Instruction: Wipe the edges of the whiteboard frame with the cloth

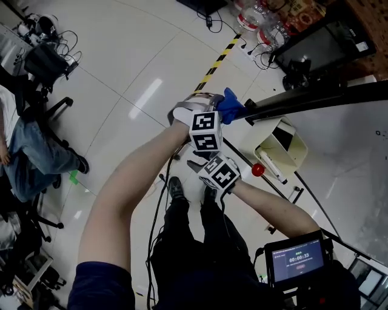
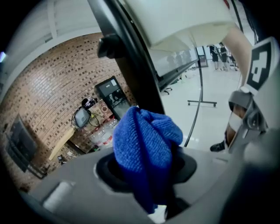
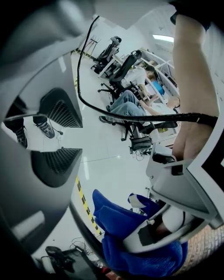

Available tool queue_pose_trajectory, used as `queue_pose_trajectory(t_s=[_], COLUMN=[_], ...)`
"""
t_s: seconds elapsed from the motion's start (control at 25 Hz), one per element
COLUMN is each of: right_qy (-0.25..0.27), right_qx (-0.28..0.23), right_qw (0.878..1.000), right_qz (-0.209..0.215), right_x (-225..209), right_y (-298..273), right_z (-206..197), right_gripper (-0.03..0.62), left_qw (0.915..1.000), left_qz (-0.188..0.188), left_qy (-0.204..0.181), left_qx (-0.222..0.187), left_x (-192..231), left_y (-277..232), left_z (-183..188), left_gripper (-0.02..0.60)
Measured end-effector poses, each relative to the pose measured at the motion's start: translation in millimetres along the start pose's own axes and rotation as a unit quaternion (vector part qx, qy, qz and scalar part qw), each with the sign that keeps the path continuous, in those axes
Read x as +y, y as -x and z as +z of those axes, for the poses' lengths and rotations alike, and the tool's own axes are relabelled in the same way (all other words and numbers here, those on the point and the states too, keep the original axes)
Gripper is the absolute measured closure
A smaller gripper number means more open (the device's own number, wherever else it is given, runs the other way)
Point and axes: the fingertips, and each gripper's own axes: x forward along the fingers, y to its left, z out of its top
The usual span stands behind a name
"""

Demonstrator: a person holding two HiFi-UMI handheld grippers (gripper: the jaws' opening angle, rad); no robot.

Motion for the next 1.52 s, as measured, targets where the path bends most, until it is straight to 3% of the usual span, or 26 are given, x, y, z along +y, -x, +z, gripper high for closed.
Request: queue_pose_trajectory(t_s=[0.2,0.48,0.68,0.88,1.08,1.2,1.52], right_qy=[0.007,0.017,0.01,-0.017,-0.02,-0.024,-0.017], right_qx=[-0.008,-0.022,-0.032,-0.057,-0.06,-0.061,-0.068], right_qw=[1.0,1.0,0.999,0.997,0.997,0.996,0.996], right_qz=[0.003,-0.005,-0.03,-0.045,-0.052,-0.053,-0.059], right_x=[14,26,23,33,36,40,46], right_y=[17,44,70,79,85,92,115], right_z=[19,48,67,86,86,89,118], right_gripper=[0.45,0.46,0.464,0.476,0.476,0.476,0.477], left_qw=[0.9997,0.9999,0.9997,0.9986,0.9896,0.9843,0.9893], left_qz=[0.018,0.011,-0.007,0.02,0.033,0.035,0.039], left_qy=[0.014,0.006,-0.02,-0.024,-0.129,-0.16,-0.137], left_qx=[0.004,-0.012,0.013,0.042,0.055,0.067,0.033], left_x=[9,25,27,42,49,44,67], left_y=[20,50,60,81,87,83,113], left_z=[18,45,46,18,41,57,95], left_gripper=[0.42,0.42,0.419,0.426,0.426,0.426,0.426])
